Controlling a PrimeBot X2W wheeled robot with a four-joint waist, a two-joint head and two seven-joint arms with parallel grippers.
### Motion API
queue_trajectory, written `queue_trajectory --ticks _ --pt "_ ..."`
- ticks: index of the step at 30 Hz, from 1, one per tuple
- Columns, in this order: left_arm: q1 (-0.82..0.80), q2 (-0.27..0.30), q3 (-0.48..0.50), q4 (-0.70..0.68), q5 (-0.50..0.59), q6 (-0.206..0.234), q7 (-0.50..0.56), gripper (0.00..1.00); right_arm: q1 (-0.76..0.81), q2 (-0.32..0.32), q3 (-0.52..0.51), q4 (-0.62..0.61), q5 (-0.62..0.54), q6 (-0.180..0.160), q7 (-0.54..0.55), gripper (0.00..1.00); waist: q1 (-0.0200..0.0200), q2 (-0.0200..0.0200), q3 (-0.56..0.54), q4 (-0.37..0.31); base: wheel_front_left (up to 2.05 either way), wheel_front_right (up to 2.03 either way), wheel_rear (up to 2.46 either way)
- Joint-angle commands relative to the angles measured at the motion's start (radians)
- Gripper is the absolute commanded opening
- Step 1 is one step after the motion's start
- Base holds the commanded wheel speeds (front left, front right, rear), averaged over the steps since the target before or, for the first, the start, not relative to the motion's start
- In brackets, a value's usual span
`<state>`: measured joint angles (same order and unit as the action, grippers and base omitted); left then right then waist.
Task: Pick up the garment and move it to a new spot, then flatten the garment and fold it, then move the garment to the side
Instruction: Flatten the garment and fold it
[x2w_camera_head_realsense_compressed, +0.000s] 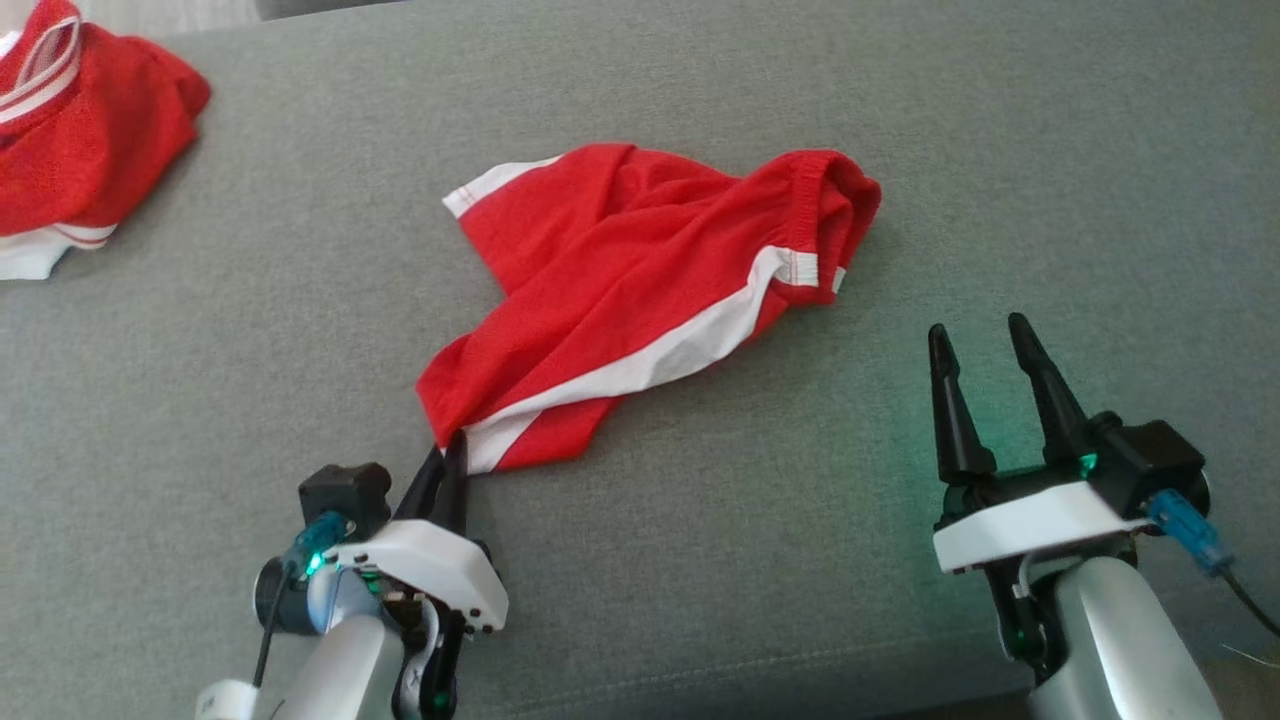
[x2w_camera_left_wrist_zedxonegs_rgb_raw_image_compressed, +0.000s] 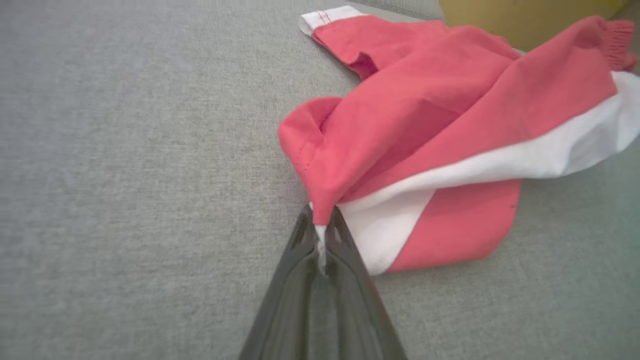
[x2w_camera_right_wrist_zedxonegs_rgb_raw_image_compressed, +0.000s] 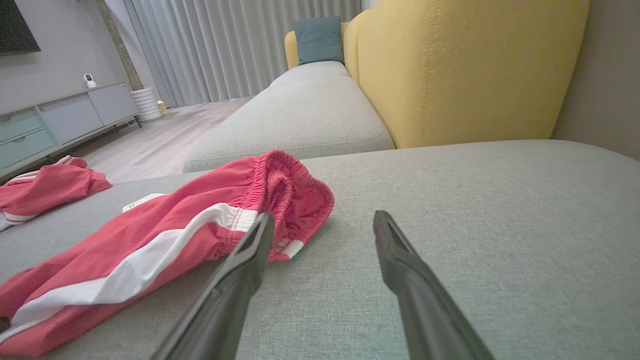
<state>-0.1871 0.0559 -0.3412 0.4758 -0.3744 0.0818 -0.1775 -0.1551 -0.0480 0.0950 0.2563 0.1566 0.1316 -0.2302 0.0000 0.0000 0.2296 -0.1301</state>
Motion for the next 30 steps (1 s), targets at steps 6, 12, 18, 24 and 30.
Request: queue_trajectory --ticks 6,12,18,24,30 --pt "0.031 0.036 0.053 -0.123 -0.009 0.027 -0.025 0.0 -0.079 -0.002 0.077 0.0 -0.063 -0.001 0.054 1.0 0.0 0.0 -0.006 0.035 0.0 0.0 0.0" --pt "0.043 0.045 0.053 -0.173 -0.01 0.04 -0.016 0.0 -0.151 -0.01 0.154 0.078 -0.052 -0.001 0.11 1.0 0.0 0.0 0.0 0.055 0.0 0.0 0.0" --pt "0.039 0.044 0.044 -0.196 -0.008 0.048 -0.01 0.0 -0.202 -0.054 0.228 0.163 0.0 -0.001 0.131 1.0 0.0 0.0 0.013 0.082 0.0 0.0 0.0" --pt "0.036 0.044 0.046 -0.202 -0.013 0.056 -0.019 0.0 -0.171 -0.087 0.246 0.187 0.032 -0.001 0.122 1.0 0.0 0.0 0.02 0.089 0.0 0.0 0.0" --pt "0.03 0.048 0.047 -0.203 -0.015 0.059 -0.023 0.0 -0.198 -0.103 0.315 0.226 0.03 -0.001 0.12 1.0 0.0 0.0 0.032 0.09 0.0 0.0 0.0"
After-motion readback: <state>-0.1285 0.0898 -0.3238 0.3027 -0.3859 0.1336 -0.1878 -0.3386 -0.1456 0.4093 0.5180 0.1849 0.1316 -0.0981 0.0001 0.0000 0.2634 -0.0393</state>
